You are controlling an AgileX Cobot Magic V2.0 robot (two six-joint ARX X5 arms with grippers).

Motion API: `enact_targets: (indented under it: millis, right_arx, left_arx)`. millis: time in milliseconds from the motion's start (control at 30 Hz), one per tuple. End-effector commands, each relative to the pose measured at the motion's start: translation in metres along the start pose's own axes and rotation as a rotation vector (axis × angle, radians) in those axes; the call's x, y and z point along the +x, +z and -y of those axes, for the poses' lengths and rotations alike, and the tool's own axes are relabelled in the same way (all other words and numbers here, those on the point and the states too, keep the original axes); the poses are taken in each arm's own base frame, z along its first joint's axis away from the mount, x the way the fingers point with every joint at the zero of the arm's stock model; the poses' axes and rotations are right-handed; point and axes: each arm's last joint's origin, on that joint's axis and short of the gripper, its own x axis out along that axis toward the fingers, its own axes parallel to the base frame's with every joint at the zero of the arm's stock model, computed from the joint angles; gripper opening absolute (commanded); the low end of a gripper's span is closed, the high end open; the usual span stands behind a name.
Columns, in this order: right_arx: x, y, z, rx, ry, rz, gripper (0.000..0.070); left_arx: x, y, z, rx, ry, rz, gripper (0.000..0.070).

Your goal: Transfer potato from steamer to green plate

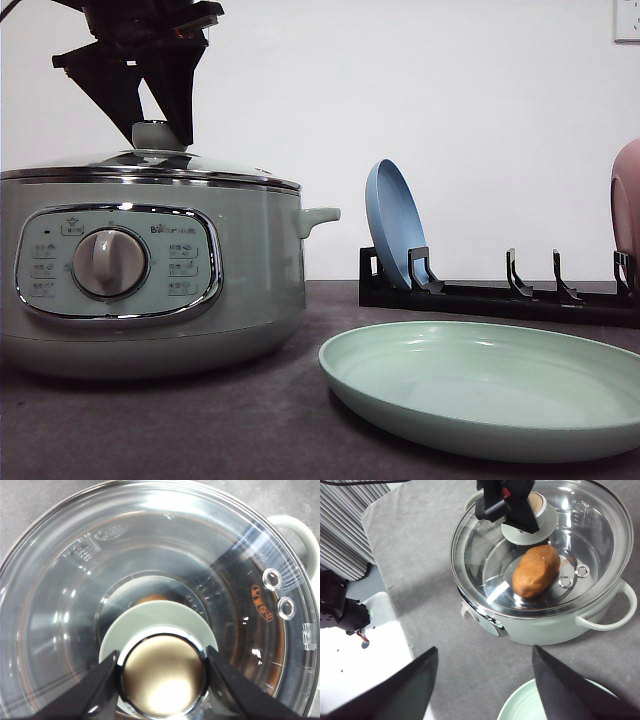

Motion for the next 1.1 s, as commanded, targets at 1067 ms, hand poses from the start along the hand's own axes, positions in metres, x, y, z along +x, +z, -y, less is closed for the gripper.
enact_targets:
  millis: [1067]
  right_arx:
    - [0.002, 0.004, -0.002, 0.014, -0.046, 0.007, 0.0373]
  left_arx:
    - [-0.128, -0.062, -0.085, -0.321, 0.328, 0.268, 0.0002]
